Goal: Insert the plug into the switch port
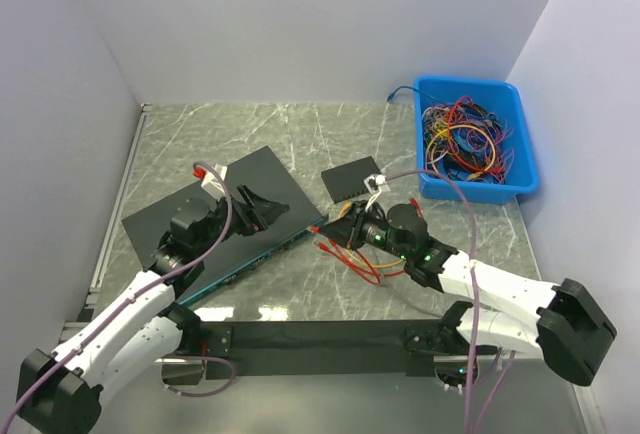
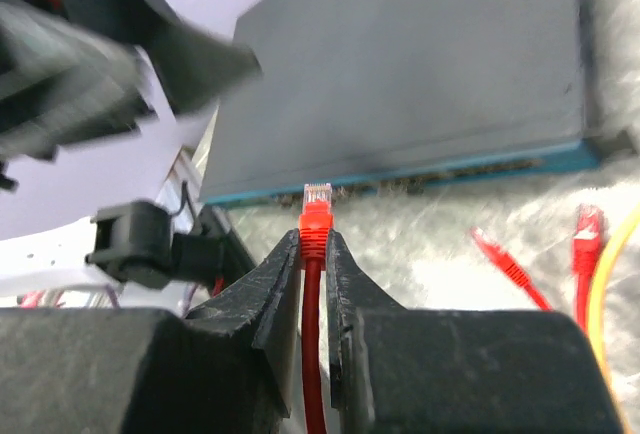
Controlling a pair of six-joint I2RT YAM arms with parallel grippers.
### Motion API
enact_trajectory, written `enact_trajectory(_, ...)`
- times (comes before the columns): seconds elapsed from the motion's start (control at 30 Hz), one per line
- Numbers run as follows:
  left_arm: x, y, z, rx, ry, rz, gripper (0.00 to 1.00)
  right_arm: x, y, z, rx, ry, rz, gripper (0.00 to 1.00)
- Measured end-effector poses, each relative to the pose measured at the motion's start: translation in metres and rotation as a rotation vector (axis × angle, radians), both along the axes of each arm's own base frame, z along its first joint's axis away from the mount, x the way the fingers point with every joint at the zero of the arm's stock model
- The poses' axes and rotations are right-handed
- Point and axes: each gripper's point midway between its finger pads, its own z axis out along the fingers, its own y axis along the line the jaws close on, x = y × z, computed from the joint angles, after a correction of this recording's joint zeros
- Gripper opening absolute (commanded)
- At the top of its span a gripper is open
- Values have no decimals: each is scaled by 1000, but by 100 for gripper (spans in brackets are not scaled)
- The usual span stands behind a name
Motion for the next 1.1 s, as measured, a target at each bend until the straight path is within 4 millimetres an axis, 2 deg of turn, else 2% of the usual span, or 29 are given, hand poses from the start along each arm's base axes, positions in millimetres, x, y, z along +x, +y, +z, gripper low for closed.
enact_trajectory(0.1,5,4,6,8,-23,31,79,-7,4,-15,14,31,35,0)
enact_trajectory(0.2,7,2,-1,19,-3,29,78,-22,8,-32,15,66,83,0)
enact_trajectory(0.4,11,7,-24,77,66,57,78,-48,37,-37,-100,-30,106,0)
enact_trajectory(0.5,15,13,-27,115,76,93,78,-37,41,-55,-170,-35,37,0)
enact_trajectory(0.67,21,20,-17,143,54,133,78,-15,28,-111,-331,5,-102,0)
enact_trajectory(0.8,21,22,-18,151,57,145,78,-6,24,-142,-411,22,-158,0)
enact_trajectory(0.97,21,23,-18,152,55,151,77,5,43,-145,-387,5,-172,0)
enact_trajectory(1.1,20,26,-17,151,49,162,77,5,58,-152,-372,1,-158,0)
